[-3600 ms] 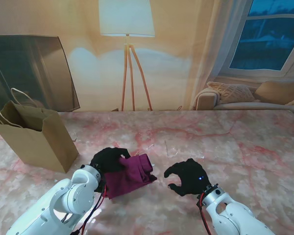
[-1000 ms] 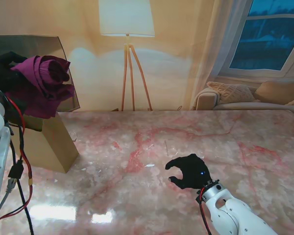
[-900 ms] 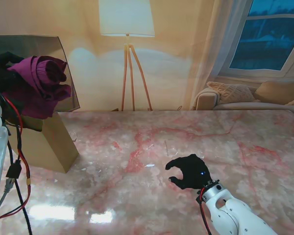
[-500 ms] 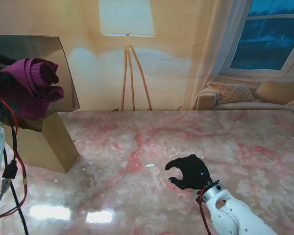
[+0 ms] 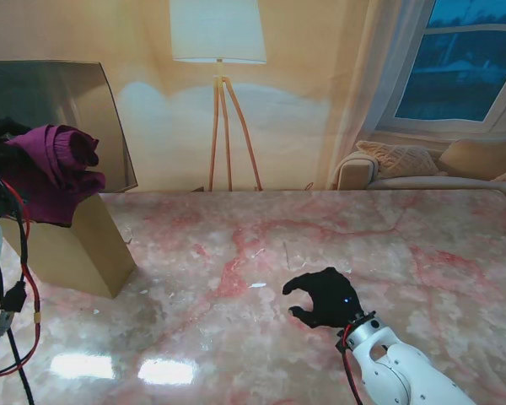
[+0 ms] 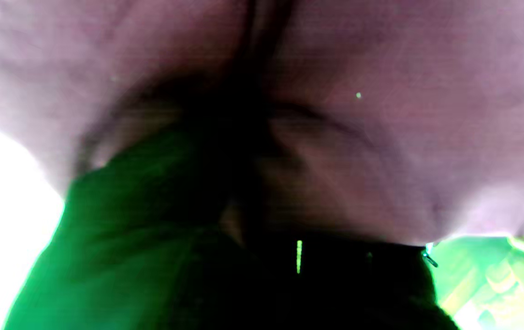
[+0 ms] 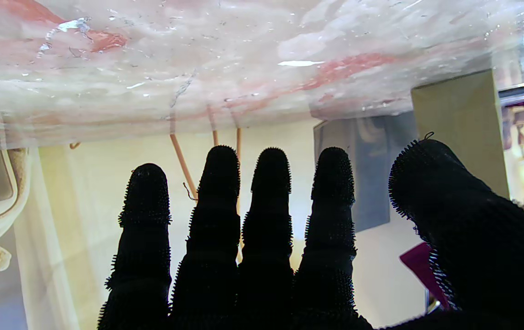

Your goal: Fold the socks and the shorts into the kraft paper bag

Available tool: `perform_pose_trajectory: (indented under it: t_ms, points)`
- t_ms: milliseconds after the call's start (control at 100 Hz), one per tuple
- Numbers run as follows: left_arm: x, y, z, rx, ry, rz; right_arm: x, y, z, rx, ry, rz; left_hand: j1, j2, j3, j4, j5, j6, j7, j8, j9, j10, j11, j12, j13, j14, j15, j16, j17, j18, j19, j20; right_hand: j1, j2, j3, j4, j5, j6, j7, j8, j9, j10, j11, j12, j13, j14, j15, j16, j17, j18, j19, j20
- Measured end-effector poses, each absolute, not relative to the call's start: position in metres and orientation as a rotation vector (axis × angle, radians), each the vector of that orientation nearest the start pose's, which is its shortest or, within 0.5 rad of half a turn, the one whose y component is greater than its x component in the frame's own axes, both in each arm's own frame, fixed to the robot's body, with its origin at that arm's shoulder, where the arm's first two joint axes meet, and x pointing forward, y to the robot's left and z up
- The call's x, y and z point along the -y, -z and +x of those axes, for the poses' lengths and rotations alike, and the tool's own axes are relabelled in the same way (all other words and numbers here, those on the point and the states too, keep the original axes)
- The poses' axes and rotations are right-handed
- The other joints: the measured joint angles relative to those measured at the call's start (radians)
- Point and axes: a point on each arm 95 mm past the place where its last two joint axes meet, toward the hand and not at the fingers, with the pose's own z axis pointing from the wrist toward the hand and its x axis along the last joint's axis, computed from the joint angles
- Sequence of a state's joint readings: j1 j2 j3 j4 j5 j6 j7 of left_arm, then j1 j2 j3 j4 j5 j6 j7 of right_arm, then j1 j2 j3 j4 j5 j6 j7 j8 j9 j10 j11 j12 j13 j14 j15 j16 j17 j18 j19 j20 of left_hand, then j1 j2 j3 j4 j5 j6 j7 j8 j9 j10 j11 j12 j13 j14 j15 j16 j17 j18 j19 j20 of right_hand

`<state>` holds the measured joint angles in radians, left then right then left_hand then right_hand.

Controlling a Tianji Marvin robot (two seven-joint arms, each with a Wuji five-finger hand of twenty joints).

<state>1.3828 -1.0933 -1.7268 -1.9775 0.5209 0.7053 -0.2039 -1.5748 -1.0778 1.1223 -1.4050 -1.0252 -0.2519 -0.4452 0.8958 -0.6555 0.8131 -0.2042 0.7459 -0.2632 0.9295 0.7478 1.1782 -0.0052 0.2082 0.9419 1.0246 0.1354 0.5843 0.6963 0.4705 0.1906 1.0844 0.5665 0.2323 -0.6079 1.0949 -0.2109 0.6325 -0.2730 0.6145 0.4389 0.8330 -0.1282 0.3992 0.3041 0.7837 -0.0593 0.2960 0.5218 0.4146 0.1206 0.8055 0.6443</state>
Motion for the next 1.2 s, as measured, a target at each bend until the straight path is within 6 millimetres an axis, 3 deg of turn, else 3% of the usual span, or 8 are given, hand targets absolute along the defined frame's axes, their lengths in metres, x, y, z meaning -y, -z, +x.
perform_pose_trajectory:
  t_ms: [430,710,820,1200]
  points:
    - [-0.182,0.091,0.413,-0.476,1.337,-1.682,-0.003,0.372,0.372,-1.446,-1.769,1.003,0.0,0.002,-0.008,0.0,-0.015,0.042,0.006,-0.106,0.03,0.008,-0.009,-0.102,0.0,0.0,0.0,-0.043,0.013,0.0,0.0,0.0,0.0,0.0,0.0,0.0,0.0,0.0,0.0,0.0,0.0,0.0,0.0,0.0,0.0,0.0,0.0,0.0,0.0,0.0,0.0,0.0]
    - [-0.184,0.096,0.417,-0.478,1.379,-1.7,-0.005,0.372,0.372,-1.452,-1.772,1.006,-0.001,0.001,-0.008,0.0,-0.026,0.042,0.03,-0.117,0.042,0.009,-0.018,-0.147,0.013,-0.001,0.0,-0.058,0.034,0.0,0.0,0.0,0.0,0.0,0.0,0.0,0.0,0.0,0.0,0.0,0.0,0.0,0.0,0.0,0.0,0.001,0.0,0.0,0.0,0.001,0.0,0.0]
    - [-0.184,0.095,0.416,-0.354,1.456,-1.734,-0.005,0.372,0.372,-1.453,-1.771,1.007,-0.001,0.001,-0.008,0.0,-0.037,0.036,0.041,-0.091,0.042,0.009,-0.018,-0.147,0.013,-0.001,0.0,-0.058,0.023,0.0,0.0,0.0,0.0,0.0,0.0,0.0,0.0,0.0,0.0,0.0,0.0,0.0,0.0,0.0,0.0,0.001,0.0,0.0,0.0,0.001,0.0,0.0]
    - [-0.183,0.082,0.417,-0.318,1.521,-1.603,-0.006,0.373,0.371,-1.45,-1.782,1.011,0.0,0.001,-0.008,0.0,-0.038,-0.006,0.041,0.004,0.04,0.009,-0.019,-0.132,0.012,-0.002,-0.021,-0.045,-0.012,-0.025,-0.023,0.0,0.0,0.0,0.0,0.0,0.0,0.0,0.0,0.0,0.0,0.001,0.0,0.0,0.0,0.001,0.0,0.0,0.0,0.001,0.0,0.0]
